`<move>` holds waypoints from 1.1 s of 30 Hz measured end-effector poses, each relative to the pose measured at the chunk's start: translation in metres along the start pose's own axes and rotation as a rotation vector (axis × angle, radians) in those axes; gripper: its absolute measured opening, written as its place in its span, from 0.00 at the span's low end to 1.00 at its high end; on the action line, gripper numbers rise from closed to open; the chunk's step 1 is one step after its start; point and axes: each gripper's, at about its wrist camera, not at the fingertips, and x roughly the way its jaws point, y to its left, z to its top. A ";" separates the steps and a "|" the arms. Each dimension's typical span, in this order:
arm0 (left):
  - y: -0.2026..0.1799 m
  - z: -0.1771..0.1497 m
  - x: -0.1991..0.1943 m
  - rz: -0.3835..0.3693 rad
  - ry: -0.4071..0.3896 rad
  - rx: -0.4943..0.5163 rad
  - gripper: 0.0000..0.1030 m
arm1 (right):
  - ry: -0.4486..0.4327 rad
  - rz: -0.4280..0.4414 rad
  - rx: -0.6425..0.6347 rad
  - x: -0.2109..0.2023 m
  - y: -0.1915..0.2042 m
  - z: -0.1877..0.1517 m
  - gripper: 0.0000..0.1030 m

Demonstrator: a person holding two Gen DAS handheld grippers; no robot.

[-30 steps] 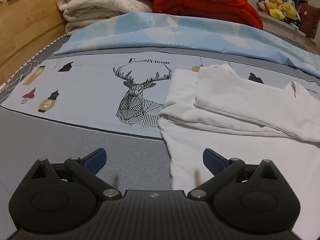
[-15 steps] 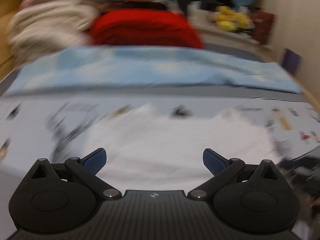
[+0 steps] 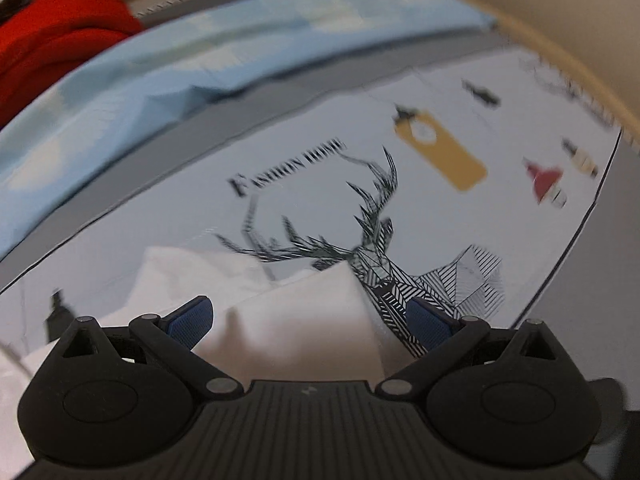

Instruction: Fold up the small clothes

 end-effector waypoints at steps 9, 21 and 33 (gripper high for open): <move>0.003 0.010 0.042 0.082 0.019 0.005 0.04 | -0.053 0.061 0.011 -0.007 -0.006 -0.004 0.06; 0.028 0.011 0.011 -0.013 -0.158 -0.177 0.93 | -0.043 -0.001 -0.080 -0.028 0.008 -0.005 0.02; 0.106 -0.087 -0.031 0.057 -0.182 -0.357 0.93 | 0.173 -0.171 -0.177 0.024 0.030 -0.001 0.00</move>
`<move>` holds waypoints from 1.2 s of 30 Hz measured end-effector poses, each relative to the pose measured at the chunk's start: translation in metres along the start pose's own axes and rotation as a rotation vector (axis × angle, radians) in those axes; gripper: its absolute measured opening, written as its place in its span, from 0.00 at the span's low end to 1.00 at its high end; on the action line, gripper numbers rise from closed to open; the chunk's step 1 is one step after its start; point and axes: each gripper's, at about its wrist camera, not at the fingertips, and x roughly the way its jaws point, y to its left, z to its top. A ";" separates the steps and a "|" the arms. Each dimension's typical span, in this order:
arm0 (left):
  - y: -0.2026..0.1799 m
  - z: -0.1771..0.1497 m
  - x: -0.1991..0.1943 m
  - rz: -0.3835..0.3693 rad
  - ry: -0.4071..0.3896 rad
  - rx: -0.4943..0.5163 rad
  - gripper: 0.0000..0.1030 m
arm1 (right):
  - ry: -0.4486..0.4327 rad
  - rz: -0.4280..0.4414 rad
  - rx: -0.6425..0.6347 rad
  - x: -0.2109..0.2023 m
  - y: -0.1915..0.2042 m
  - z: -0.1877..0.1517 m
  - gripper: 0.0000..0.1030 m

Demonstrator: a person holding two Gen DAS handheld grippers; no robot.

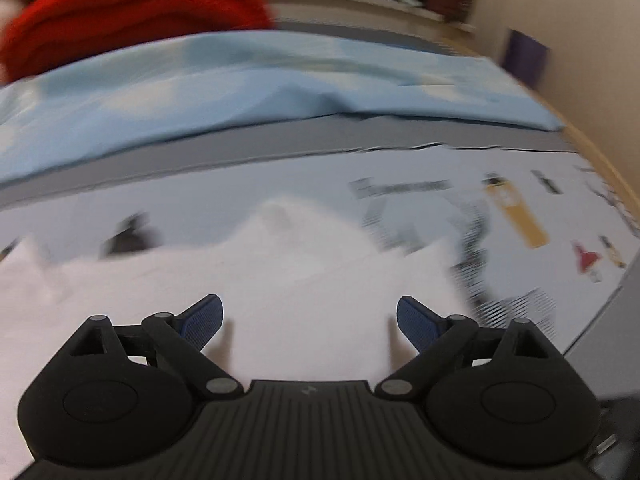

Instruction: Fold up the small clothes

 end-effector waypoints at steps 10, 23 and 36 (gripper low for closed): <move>0.166 -0.074 -0.072 0.205 -0.051 -0.250 0.99 | -0.084 0.095 0.321 0.015 -0.037 0.041 0.18; 0.244 -0.196 -0.183 0.186 0.092 -0.387 0.99 | 0.144 0.064 0.328 -0.105 0.023 0.001 0.65; 0.205 -0.306 -0.272 0.178 0.055 -0.315 0.99 | 0.251 -0.046 0.458 -0.181 0.096 -0.044 0.80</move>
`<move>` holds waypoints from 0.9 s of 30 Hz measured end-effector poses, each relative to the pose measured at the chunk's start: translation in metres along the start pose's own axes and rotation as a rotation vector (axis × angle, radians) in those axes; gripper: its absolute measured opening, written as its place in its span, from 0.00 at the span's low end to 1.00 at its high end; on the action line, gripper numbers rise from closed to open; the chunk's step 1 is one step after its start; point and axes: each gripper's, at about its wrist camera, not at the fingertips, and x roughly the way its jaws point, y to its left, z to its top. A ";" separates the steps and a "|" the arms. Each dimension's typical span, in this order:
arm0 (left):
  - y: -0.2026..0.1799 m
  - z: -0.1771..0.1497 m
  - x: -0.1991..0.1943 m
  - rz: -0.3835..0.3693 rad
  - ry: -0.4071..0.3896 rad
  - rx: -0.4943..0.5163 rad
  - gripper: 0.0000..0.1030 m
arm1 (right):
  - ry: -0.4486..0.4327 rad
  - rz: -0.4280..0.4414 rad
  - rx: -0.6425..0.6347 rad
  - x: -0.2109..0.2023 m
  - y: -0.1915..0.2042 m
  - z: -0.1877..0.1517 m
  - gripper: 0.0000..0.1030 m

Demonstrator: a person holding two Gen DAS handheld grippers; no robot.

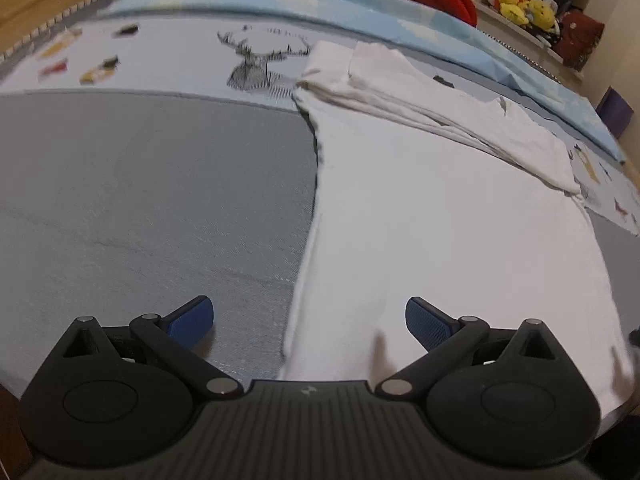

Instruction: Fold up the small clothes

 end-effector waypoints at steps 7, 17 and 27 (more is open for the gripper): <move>0.008 -0.006 -0.005 0.021 -0.020 0.002 0.99 | 0.001 -0.023 0.062 0.002 -0.006 -0.010 0.80; 0.028 -0.001 0.022 0.000 0.101 -0.069 0.99 | 0.097 0.014 0.156 0.017 -0.028 -0.016 0.82; 0.003 -0.018 0.013 -0.111 0.174 0.108 0.79 | 0.174 0.202 0.102 0.011 -0.013 -0.028 0.68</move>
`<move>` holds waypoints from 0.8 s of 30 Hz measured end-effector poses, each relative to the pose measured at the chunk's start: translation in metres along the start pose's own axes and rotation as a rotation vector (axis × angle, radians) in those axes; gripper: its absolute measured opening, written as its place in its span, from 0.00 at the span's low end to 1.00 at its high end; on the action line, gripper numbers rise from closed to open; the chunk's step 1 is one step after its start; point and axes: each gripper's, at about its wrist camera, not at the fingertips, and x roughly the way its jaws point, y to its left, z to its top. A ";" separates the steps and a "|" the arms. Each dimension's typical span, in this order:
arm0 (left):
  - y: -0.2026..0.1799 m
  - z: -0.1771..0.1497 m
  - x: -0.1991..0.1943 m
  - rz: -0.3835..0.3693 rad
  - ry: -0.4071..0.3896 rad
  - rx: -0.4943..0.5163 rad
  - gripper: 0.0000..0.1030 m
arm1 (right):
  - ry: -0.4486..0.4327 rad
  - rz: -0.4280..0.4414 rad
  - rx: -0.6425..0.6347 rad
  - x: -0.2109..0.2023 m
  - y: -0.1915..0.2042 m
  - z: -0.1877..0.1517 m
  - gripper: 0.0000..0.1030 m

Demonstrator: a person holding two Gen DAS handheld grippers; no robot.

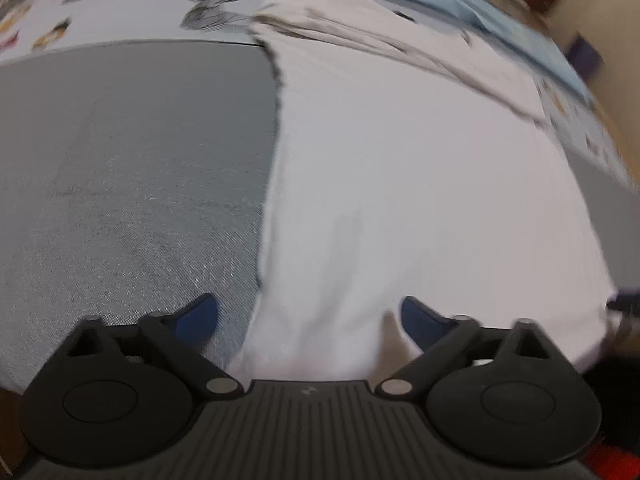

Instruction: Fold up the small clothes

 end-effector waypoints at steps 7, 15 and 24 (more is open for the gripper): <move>0.007 -0.029 -0.025 -0.067 -0.033 -0.129 0.06 | -0.100 -0.089 0.070 -0.023 0.008 -0.026 0.04; -0.002 -0.111 -0.111 -0.188 -0.063 -0.104 0.06 | -0.179 0.008 0.147 -0.119 0.029 -0.091 0.04; -0.010 -0.102 -0.131 -0.222 -0.057 -0.116 0.06 | -0.166 0.033 0.261 -0.150 0.024 -0.091 0.04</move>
